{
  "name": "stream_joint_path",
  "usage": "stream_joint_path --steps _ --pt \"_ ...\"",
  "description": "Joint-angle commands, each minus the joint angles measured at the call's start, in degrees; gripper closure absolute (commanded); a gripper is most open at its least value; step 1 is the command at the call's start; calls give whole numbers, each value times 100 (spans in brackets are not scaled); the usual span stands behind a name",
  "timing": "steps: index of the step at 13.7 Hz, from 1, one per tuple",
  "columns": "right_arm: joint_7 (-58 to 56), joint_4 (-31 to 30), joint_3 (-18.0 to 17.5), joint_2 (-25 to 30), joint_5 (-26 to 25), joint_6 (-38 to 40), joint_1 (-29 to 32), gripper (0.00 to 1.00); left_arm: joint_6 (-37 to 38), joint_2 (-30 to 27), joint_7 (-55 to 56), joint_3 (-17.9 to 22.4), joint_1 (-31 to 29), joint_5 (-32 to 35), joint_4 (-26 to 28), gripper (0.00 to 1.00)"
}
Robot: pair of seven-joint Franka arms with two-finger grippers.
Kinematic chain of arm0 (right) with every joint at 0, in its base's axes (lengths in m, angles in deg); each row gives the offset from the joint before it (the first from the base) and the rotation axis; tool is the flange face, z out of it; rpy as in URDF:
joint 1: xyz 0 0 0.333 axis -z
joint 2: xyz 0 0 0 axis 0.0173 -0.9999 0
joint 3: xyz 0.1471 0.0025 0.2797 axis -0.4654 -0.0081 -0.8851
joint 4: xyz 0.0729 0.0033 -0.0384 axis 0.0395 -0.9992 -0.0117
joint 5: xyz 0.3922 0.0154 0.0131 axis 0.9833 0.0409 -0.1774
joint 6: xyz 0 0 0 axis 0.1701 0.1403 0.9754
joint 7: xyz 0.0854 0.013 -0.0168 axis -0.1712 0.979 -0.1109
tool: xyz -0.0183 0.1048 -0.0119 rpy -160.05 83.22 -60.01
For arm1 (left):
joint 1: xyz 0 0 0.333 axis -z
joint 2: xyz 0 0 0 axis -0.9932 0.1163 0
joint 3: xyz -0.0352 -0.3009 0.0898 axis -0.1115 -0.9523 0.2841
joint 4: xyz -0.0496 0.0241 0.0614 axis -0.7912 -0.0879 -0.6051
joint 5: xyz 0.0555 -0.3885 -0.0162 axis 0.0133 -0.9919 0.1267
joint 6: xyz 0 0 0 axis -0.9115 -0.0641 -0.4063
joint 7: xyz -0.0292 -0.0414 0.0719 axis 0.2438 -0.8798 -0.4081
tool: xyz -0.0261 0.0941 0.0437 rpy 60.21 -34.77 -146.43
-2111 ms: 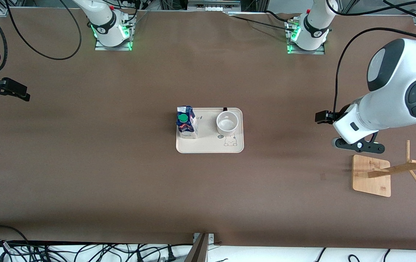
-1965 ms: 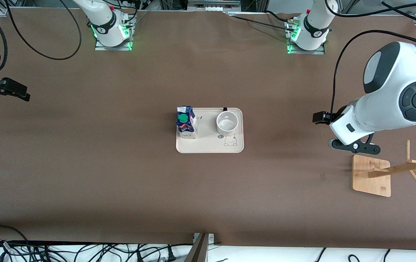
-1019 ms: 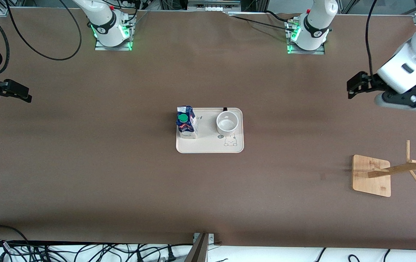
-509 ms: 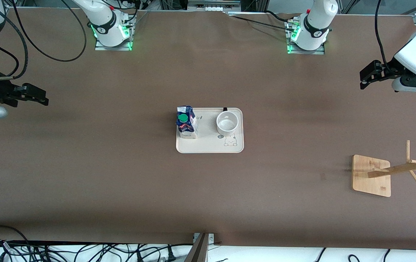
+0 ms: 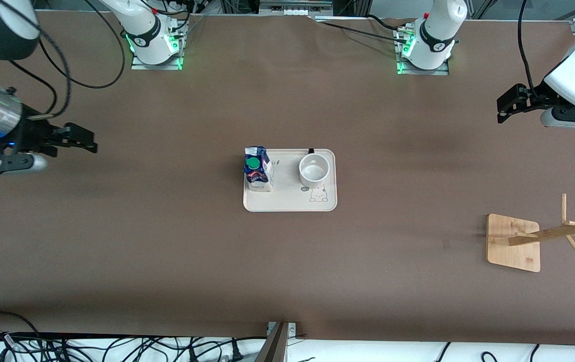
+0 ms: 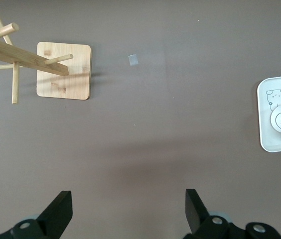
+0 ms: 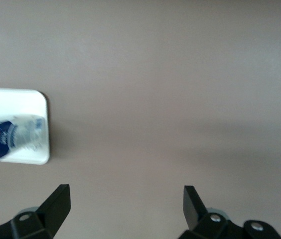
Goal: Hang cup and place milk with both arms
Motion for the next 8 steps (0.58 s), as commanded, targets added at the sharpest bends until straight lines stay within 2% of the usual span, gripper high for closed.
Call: stream_joint_path --steps 1,5,8 --pt "1219 83 13 -111 -55 -315 -389 0 48 -25 -14 85 93 -103 30 0" --pt "2039 74 13 -304 -73 -578 -892 0 -13 71 -14 32 102 -112 13 0" --pt "2058 57 -13 -514 50 -790 -1076 0 -110 125 -14 41 93 -103 -5 0"
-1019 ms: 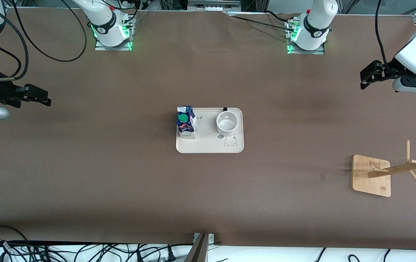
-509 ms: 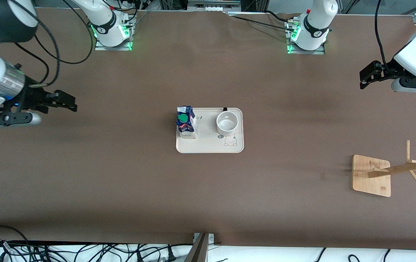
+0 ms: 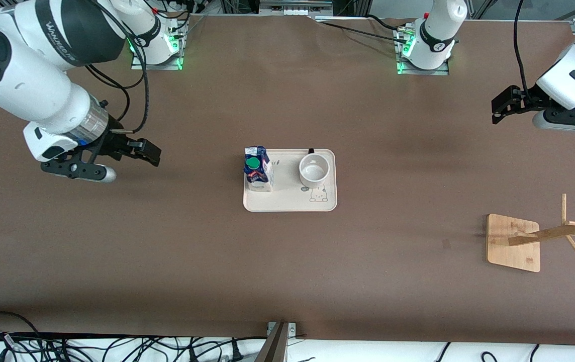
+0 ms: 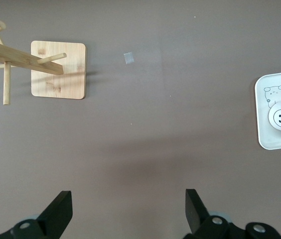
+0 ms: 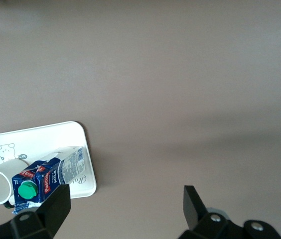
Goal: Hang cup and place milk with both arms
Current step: 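Reach the right gripper to the milk carton on the tray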
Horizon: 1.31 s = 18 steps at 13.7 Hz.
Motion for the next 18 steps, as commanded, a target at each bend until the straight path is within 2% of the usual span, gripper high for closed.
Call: stream_joint_path --steps 1,5,8,18 --pt "114 53 2 -247 117 -280 -258 0 -85 27 -24 48 31 -88 -22 0" --pt "352 53 2 -572 117 -659 -671 0 -85 106 -59 31 83 -114 -241 0" --pt "317 62 2 -599 117 -642 -734 0 178 97 29 -338 111 -185 -260 0" --pt "606 62 2 -862 117 -668 -1076 0 267 176 -6 -400 136 -228 -286 0"
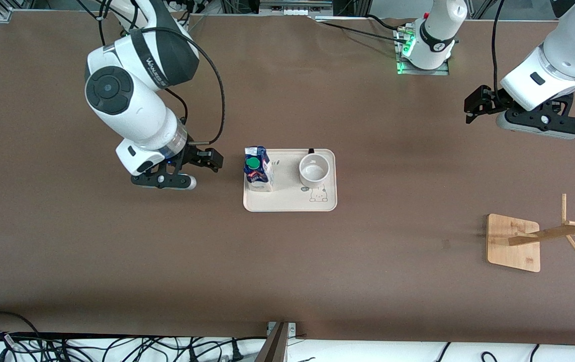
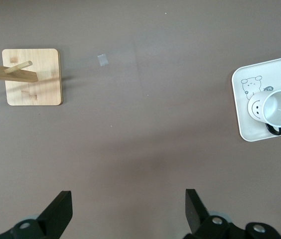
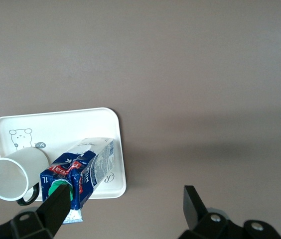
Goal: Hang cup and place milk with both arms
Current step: 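Reach the right gripper to the milk carton on the tray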
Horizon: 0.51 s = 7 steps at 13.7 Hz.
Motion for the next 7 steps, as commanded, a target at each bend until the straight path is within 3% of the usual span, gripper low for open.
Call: stream_joint_path --steps 1,7 --pt "180 72 27 -160 63 -13 -164 0 213 45 -63 -12 34 -102 -159 0" --pt "189 72 27 -240 63 -13 -304 0 107 141 -54 -100 69 -102 -281 0"
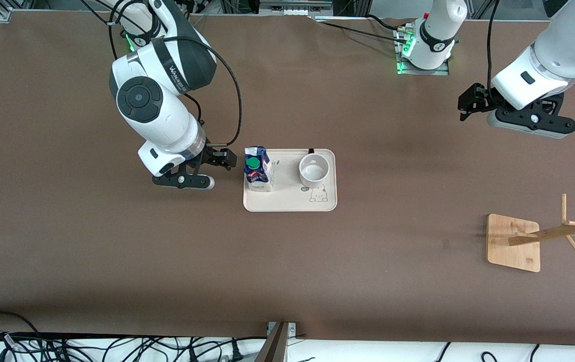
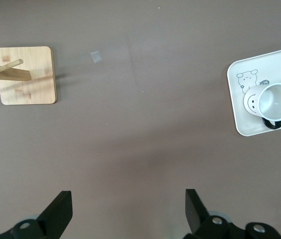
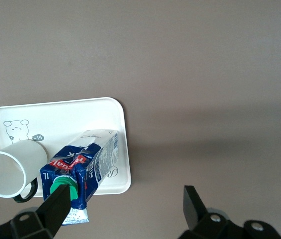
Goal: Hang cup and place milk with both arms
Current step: 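Reach the right gripper to the milk carton on the tray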
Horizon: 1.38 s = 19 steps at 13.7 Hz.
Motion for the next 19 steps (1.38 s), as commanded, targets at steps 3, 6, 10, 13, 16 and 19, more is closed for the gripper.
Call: stream_joint_path --steps 3,6,10,13,16,19 --pt "269 72 27 -104 46 0 -212 0 50 361 -19 -26 37 -82 -435 0" --pt "279 72 27 -130 46 -9 -221 0 50 397 -37 -35 19 -20 -471 0" --pt "322 72 27 -166 46 -106 -256 0 50 406 -37 -35 19 -11 -480 0" --pt "375 72 18 -279 63 -124 -317 0 50 406 -28 -35 19 -2 -471 0" --pt "760 72 27 -482 46 -281 -651 0 41 468 -28 -35 19 -2 -480 0" --pt "1569 72 27 -535 46 -563 -713 0 41 468 -28 -35 19 -2 -480 0"
